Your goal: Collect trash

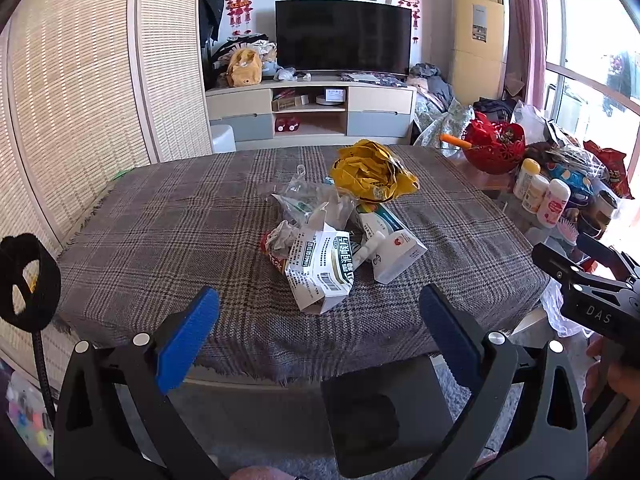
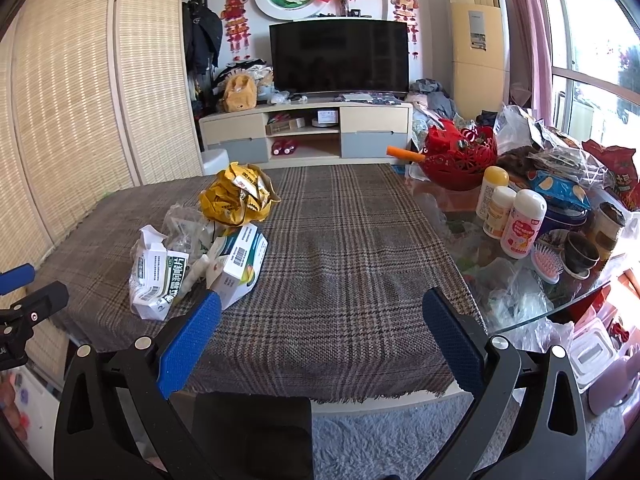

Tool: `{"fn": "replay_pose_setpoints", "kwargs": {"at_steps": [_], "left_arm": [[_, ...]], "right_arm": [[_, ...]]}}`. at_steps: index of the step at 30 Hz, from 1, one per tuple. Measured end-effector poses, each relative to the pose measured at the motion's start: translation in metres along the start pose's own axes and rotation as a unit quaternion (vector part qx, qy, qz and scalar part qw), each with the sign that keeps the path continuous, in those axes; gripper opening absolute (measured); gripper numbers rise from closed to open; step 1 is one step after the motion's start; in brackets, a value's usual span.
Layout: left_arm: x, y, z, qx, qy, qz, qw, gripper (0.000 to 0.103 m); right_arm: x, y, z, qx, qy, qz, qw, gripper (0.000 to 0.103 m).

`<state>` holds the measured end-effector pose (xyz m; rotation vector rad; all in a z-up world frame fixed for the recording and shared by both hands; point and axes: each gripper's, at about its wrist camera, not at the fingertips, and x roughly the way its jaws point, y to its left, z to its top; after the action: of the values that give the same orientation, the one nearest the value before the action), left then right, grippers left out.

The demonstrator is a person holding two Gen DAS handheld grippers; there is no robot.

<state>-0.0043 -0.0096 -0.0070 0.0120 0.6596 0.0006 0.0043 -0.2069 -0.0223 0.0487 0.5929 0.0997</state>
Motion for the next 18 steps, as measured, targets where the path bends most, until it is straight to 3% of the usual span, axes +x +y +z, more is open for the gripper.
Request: {"fn": "replay_pose_setpoints", "kwargs": {"at_steps": [18], "left_arm": [[0.0012, -0.0003, 0.0014, 0.003, 0.006, 0.007, 1.0000, 0.095]], "right_arm": [[0.0017, -0.0025, -0.0002, 0.007, 0.003, -0.001, 1.000, 0.101]]}}
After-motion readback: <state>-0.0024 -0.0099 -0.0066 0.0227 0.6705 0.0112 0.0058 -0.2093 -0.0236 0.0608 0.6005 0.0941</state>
